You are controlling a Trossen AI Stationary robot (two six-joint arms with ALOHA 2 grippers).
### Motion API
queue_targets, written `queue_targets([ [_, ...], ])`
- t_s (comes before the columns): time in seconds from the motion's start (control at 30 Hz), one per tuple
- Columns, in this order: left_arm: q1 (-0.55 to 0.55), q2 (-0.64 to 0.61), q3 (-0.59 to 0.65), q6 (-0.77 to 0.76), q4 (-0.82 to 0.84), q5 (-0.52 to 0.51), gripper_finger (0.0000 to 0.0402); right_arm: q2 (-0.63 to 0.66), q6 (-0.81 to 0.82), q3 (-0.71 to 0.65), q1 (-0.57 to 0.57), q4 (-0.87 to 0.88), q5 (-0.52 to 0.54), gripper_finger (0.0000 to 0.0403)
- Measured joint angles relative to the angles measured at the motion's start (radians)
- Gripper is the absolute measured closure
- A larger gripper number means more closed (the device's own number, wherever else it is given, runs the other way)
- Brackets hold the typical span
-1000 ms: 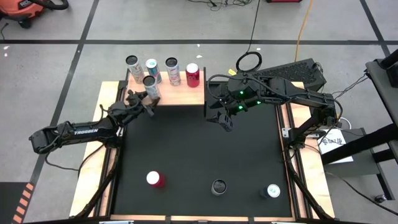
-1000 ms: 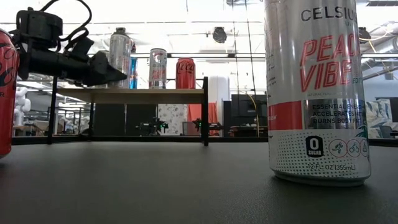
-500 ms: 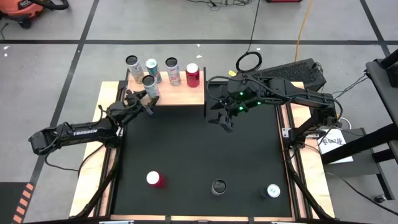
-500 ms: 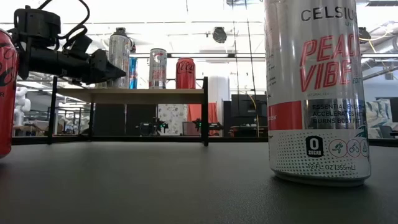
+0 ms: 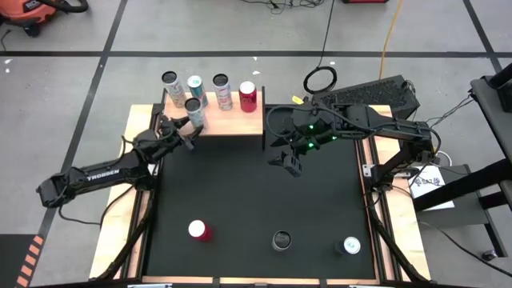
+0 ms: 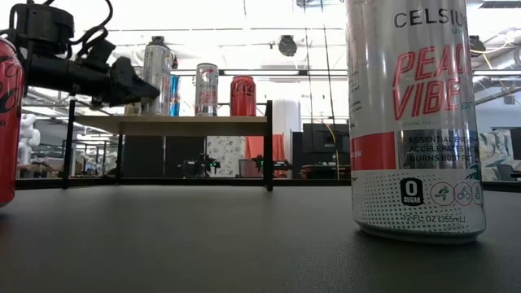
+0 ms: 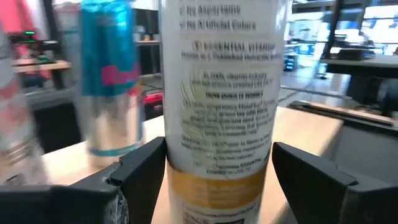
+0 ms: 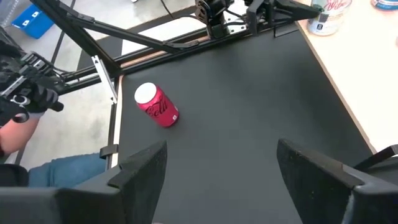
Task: Place canned beverage on shelf
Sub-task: Put the white yellow soda can on the shelf aligned with the white yellow soda can
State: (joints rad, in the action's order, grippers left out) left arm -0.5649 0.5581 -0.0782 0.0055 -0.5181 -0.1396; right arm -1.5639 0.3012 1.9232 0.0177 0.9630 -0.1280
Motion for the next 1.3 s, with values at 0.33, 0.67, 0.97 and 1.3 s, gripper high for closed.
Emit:
queue_targets([
  [0.33, 0.001, -0.116, -0.068, 0.001, 0.274, -0.006, 0.0109, 0.000, 0.000, 0.000, 0.000, 0.000, 0.000, 0.0117],
  [0.67, 0.001, -0.184, -0.068, 0.001, 0.329, -0.049, 0.0109, 0.000, 0.000, 0.000, 0.000, 0.000, 0.000, 0.0117],
  [0.97, 0.003, -0.234, -0.068, -0.033, 0.395, -0.061, 0.0109, 0.000, 0.000, 0.000, 0.000, 0.000, 0.002, 0.0117],
  [1.3, 0.005, -0.277, -0.096, -0.081, 0.491, 0.035, 0.0109, -0.032, -0.004, -0.002, 0.000, -0.003, 0.053, 0.0117],
])
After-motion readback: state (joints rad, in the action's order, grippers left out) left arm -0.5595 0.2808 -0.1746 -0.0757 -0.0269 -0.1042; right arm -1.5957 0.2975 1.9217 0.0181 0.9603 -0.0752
